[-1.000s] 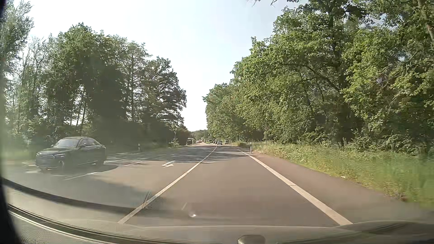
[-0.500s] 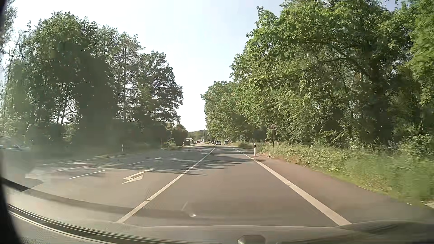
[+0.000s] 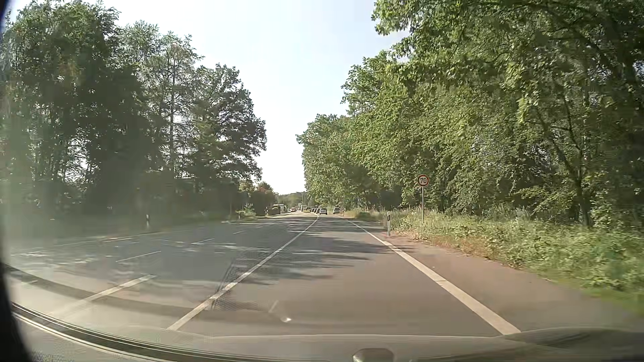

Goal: Follow the waypoints while adhering to traffic rules and regulations

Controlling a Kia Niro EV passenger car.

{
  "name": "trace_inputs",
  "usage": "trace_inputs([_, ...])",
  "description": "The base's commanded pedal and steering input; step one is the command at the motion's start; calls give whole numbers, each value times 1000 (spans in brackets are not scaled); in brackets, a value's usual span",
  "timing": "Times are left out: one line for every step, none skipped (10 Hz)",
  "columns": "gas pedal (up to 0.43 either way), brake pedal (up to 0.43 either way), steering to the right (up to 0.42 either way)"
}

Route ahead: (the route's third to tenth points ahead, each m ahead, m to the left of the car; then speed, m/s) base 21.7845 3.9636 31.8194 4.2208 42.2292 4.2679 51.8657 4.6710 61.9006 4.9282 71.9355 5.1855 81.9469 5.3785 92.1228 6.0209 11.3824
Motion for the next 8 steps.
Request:
trace_inputs([67,30,-4])
trace_inputs([67,30,-4])
trace_inputs([67,30,-4])
trace_inputs([59,30,-4])
trace_inputs([59,30,-3])
trace_inputs([59,30,-3])
trace_inputs([59,30,-3])
trace_inputs([47,30,-3])
